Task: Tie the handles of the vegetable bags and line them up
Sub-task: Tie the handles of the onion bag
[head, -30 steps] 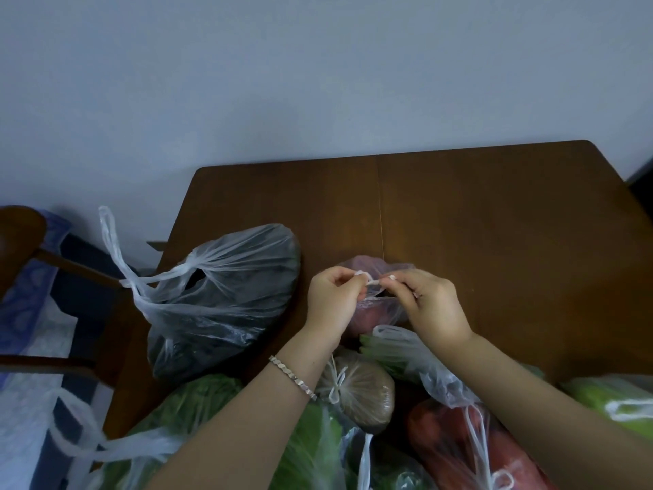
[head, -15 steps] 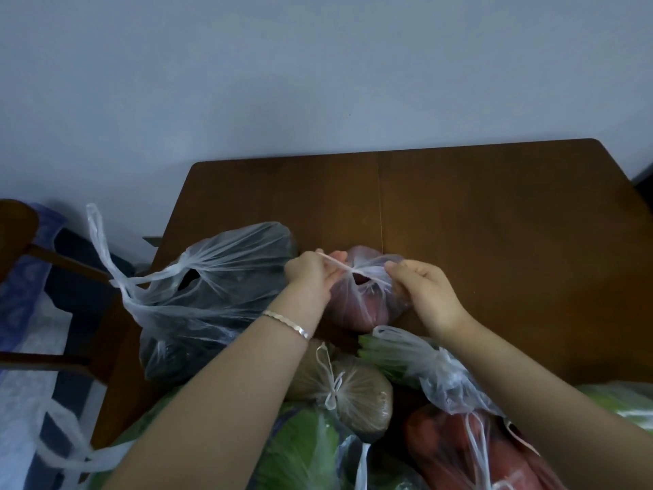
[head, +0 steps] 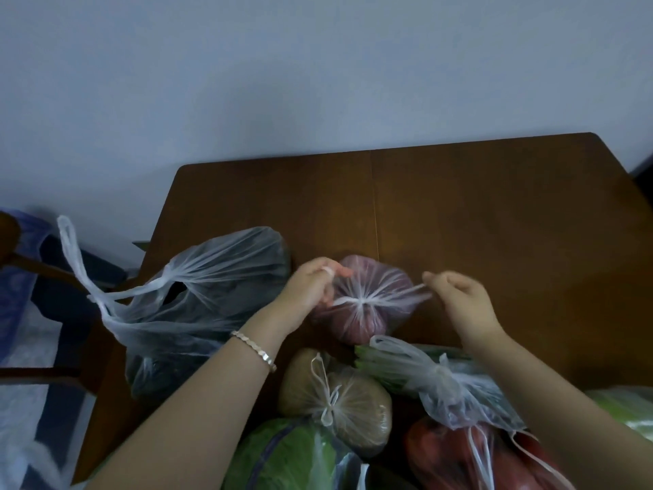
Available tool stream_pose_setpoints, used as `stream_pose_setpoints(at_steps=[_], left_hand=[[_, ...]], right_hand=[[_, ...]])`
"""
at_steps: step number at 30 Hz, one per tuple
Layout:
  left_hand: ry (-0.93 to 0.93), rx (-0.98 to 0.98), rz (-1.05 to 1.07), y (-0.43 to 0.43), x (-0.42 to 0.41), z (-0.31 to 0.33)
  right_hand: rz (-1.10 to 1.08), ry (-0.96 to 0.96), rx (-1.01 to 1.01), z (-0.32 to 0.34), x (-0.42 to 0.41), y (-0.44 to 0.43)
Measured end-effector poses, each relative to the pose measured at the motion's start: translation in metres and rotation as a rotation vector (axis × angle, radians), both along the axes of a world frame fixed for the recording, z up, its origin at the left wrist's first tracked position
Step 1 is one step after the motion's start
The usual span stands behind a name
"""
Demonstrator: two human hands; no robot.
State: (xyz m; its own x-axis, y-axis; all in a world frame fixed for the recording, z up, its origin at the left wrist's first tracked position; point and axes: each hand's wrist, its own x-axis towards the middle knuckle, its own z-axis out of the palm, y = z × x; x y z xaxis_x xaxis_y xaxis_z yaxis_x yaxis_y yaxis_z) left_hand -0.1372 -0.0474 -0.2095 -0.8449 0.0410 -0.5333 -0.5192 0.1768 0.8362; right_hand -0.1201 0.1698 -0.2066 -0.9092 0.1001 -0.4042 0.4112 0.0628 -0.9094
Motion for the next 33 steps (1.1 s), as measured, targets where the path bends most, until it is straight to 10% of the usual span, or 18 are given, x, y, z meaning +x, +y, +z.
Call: stream_pose_setpoints(at_steps=[4,9,19,26,28,33], left_hand=[[0.046,0.053,-0.384,0.022,0.016,0.009],[0.015,0.256,0.017,0.027,0.023,0.006],[-0.087,0.413,0.316,0.028,0.030,0.031],[0.038,0.142,0.450,0.014,0.041,0.015],[0.094,-0.106,0.459,0.012,0.040,0.012],[0.142,-0.020,0.112,0.022,0.037,0.025]], right_hand=[[0.293,0.268,-0.010,0.038,-0.009,-0.027],[0.211,0.193,-0.169,0.026,-0.011,-0.039],[0.608,0.376,0.465,-0.029,-0.004,-0.061],[0.318,0.053,0.231,-0.025,-0.011,-0.066],[0.374,0.045,0.350,-0.024,-0.014,-0.071],[0.730,0.167,0.716,-0.024,-0.015,-0.076]])
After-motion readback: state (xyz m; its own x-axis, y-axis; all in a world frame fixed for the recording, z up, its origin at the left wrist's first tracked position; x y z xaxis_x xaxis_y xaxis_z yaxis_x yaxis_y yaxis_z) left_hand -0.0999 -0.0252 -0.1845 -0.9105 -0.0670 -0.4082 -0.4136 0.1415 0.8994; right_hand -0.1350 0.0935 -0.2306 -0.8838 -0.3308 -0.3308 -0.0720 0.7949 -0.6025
